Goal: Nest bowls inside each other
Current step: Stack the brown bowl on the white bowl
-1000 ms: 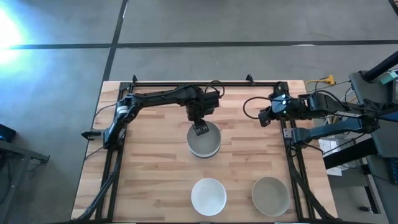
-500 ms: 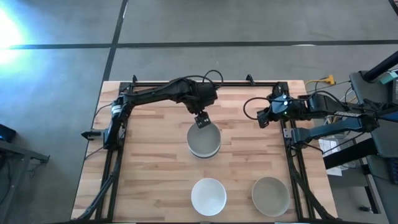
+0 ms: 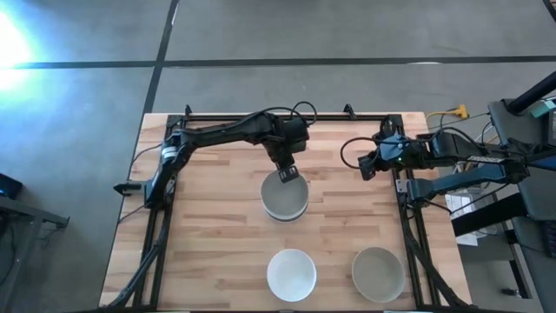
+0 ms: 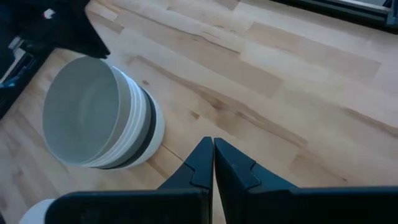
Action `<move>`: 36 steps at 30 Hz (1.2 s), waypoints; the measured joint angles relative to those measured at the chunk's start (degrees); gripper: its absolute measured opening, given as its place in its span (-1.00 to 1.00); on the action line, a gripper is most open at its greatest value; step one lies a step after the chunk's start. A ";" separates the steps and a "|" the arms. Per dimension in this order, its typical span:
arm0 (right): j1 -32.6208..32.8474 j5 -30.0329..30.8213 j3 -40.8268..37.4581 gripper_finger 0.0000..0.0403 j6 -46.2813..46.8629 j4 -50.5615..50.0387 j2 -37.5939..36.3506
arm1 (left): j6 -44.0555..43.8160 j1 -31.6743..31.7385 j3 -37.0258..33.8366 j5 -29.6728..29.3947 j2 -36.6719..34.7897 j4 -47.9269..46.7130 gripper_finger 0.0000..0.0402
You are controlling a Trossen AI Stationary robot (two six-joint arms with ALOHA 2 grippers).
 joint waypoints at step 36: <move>0.70 -0.40 -0.31 -0.96 0.37 -0.23 0.00 | -2.38 -8.49 -18.67 2.89 -12.86 7.53 -0.89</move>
